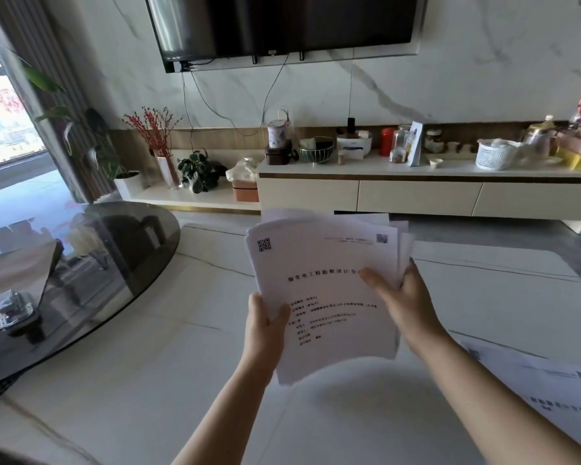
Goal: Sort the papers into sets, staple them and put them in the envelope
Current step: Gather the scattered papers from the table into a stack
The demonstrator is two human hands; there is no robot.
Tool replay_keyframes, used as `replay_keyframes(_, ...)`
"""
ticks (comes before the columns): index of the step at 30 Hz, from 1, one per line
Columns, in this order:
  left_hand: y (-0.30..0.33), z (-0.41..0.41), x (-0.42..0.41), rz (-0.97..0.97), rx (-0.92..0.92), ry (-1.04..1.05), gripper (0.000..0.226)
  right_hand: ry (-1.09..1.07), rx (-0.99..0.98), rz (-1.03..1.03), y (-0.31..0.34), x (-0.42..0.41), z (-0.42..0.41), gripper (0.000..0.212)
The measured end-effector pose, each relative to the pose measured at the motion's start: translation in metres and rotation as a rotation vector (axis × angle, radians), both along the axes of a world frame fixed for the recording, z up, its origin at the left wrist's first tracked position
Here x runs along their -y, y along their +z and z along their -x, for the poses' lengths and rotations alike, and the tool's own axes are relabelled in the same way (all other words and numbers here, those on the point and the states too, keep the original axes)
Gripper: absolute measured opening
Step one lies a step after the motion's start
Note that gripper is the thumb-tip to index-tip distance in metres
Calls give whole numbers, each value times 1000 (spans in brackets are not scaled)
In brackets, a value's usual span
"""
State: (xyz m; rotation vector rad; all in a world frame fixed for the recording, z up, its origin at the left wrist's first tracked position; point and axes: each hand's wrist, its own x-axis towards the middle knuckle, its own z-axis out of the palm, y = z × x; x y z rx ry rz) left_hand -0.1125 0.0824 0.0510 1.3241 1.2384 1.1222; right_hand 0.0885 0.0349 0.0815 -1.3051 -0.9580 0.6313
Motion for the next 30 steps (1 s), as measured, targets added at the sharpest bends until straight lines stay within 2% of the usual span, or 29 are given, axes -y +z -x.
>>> replay_keyframes(4, -18, 18, 8, 53, 59, -85, 35, 16, 19, 78, -22, 11, -6, 52)
replay_keyframes(7, -27, 17, 2, 69, 21, -159, 42, 15, -35, 62, -27, 6, -15, 68)
replay_keyframes(8, -28, 15, -1, 63, -10, -181, 43, 21, -22, 65, -27, 2, -17, 67)
replay_keyframes(11, -26, 3, -7, 50, -59, -202, 42, 29, 6, 85, -31, -6, -14, 39)
replay_keyframes(15, -19, -15, -8, 48, -66, -126, 32, -14, 114, 107, -30, -8, -4, 10)
replay_keyframes(19, -7, -14, -5, 37, -34, -53, 29, -25, 104, 35, -15, -2, -5, 10)
replay_keyframes(22, 7, -3, 3, 49, 76, -89, 28, 16, 91, 14, -5, 6, -9, 23)
replay_keyframes(25, 37, -2, 12, 21, 198, -85, 29, 3, 121, -34, 11, 13, -12, 58)
replay_keyframes(27, 62, -9, 18, 2, 256, -46, 28, -17, 225, -38, 23, 14, -15, 74)
replay_keyframes(30, 94, -23, 21, 48, 282, 74, 40, -100, 458, -79, 40, 19, -16, 81)
